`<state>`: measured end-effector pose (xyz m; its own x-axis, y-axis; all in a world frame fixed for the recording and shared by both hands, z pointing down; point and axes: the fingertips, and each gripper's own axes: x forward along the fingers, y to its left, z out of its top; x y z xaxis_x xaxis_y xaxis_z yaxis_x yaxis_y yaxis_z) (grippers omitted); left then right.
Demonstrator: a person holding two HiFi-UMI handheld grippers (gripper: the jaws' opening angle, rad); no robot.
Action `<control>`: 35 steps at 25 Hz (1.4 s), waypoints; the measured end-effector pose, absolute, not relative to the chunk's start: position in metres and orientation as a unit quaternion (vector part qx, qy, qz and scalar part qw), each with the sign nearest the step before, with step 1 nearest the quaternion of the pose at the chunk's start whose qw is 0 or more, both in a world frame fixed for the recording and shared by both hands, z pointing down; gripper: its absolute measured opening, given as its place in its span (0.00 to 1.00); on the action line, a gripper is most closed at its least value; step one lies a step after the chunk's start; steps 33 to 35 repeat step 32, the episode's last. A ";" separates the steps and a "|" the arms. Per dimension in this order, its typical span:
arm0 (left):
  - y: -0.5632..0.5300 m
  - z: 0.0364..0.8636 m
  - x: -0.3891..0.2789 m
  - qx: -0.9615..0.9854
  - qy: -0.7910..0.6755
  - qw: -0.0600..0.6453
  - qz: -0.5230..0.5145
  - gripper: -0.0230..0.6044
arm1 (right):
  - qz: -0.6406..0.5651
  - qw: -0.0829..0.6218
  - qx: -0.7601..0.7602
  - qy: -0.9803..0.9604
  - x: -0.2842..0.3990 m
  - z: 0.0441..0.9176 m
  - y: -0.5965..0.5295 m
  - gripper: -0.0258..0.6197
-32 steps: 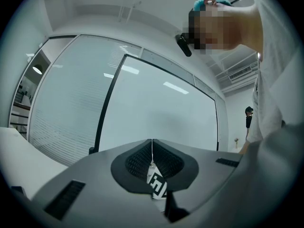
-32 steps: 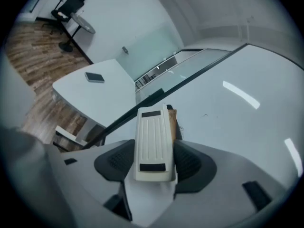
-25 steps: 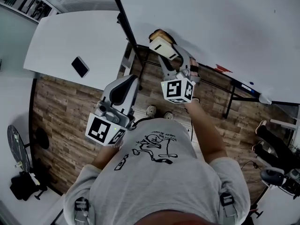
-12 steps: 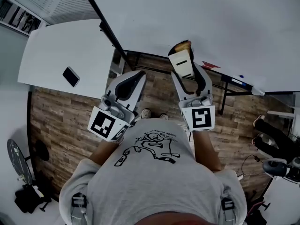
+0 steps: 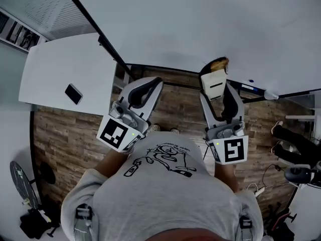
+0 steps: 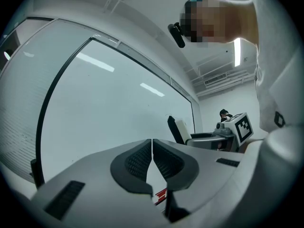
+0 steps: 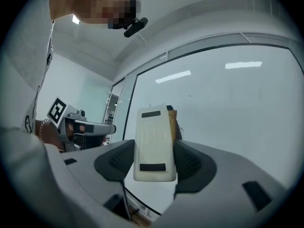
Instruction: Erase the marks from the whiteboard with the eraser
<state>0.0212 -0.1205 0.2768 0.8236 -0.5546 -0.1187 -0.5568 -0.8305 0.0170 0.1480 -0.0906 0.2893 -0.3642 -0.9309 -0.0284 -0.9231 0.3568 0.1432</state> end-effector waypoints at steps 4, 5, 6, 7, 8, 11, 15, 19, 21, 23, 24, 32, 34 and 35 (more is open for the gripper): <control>-0.118 0.272 0.026 -0.957 0.284 0.017 0.056 0.08 | -0.065 0.024 0.568 -0.820 0.157 0.284 -0.083 0.44; -0.117 0.270 0.026 -0.957 0.283 0.018 0.056 0.08 | -0.064 0.023 0.569 -0.820 0.159 0.284 -0.081 0.44; -0.117 0.269 0.026 -0.957 0.283 0.020 0.056 0.08 | -0.063 0.022 0.570 -0.819 0.161 0.283 -0.079 0.44; -0.116 0.267 0.026 -0.957 0.283 0.021 0.056 0.08 | -0.063 0.021 0.570 -0.819 0.162 0.282 -0.078 0.44; -0.115 0.266 0.026 -0.957 0.283 0.022 0.055 0.08 | -0.065 0.020 0.570 -0.819 0.162 0.280 -0.077 0.44; -0.113 0.263 0.026 -0.958 0.281 0.024 0.054 0.08 | -0.067 0.018 0.569 -0.819 0.163 0.277 -0.074 0.44; -0.111 0.264 0.025 -0.958 0.280 0.023 0.053 0.08 | -0.068 0.017 0.569 -0.820 0.164 0.275 -0.073 0.44; -0.110 0.267 0.022 -0.958 0.282 0.018 0.050 0.08 | -0.067 0.013 0.571 -0.818 0.162 0.276 -0.072 0.44; -0.110 0.269 0.022 -0.958 0.282 0.014 0.048 0.08 | -0.064 0.009 0.570 -0.819 0.158 0.277 -0.073 0.44; -0.110 0.267 0.023 -0.959 0.279 0.020 0.056 0.08 | -0.066 0.011 0.570 -0.819 0.156 0.276 -0.073 0.44; -0.109 0.267 0.022 -0.959 0.278 0.021 0.058 0.08 | -0.068 0.011 0.570 -0.819 0.155 0.275 -0.073 0.44; -0.106 0.261 0.014 -0.958 0.277 0.022 0.063 0.08 | -0.069 0.007 0.570 -0.819 0.147 0.269 -0.069 0.44; -0.106 0.261 0.014 -0.958 0.277 0.022 0.063 0.08 | -0.069 0.007 0.570 -0.819 0.147 0.269 -0.069 0.44; -0.106 0.261 0.014 -0.958 0.277 0.022 0.063 0.08 | -0.069 0.007 0.570 -0.819 0.147 0.269 -0.069 0.44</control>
